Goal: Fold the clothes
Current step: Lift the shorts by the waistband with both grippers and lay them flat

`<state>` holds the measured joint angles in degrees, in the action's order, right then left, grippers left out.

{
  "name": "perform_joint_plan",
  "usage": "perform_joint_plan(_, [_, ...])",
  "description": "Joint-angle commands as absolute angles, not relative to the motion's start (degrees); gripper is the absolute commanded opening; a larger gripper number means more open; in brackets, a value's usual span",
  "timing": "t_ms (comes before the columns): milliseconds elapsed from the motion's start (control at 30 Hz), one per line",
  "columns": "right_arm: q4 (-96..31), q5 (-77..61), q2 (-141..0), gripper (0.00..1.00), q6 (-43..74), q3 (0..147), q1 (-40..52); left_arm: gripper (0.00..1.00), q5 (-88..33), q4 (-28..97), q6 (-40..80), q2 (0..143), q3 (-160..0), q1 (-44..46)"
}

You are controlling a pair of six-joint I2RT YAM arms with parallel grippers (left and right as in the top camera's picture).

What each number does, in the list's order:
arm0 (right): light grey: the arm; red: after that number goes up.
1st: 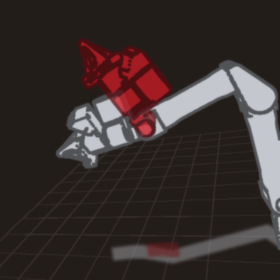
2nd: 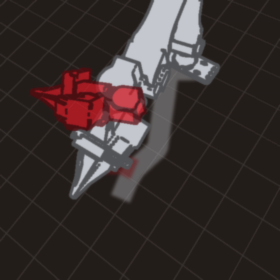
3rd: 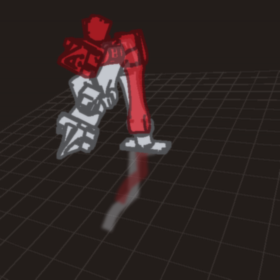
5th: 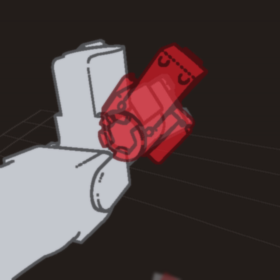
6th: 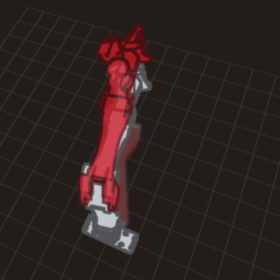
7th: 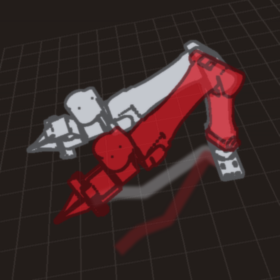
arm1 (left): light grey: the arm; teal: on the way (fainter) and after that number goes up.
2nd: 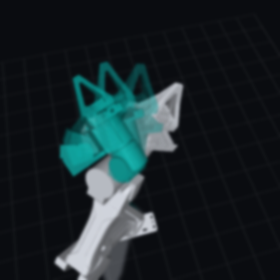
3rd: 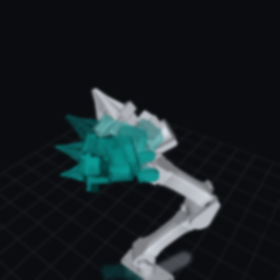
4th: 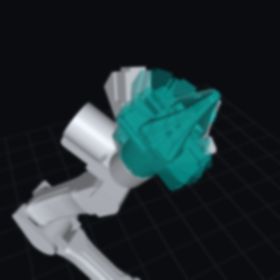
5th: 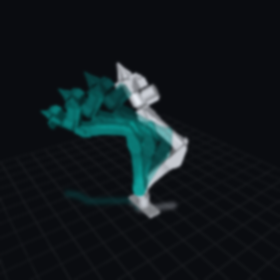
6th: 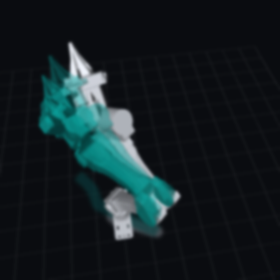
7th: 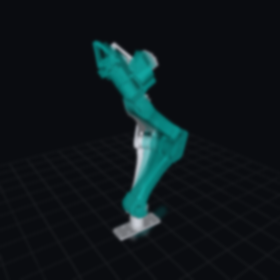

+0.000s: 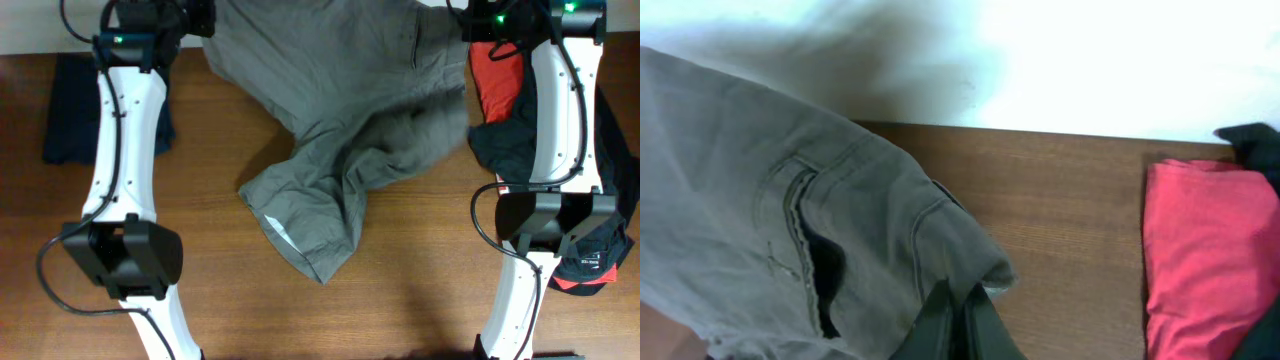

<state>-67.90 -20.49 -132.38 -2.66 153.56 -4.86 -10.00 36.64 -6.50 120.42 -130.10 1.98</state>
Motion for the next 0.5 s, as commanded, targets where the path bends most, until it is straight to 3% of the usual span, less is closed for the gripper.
perform_joint_plan(0, [-68.73,-20.38,-130.32,0.04,-4.1,156.94,-5.32,0.01,-8.93,37.26,-8.64,116.6,-131.7,0.93])
perform_joint_plan(300, [-71.94,-20.34,-122.67,0.04,-4.29,161.16,-5.32,0.01,-8.93,38.96,-10.0,111.68,-131.7,0.95])
perform_joint_plan(467, [-75.24,-19.35,-111.68,0.04,-4.29,161.38,-5.32,0.01,-6.04,42.41,-10.02,102.78,-131.7,0.95])
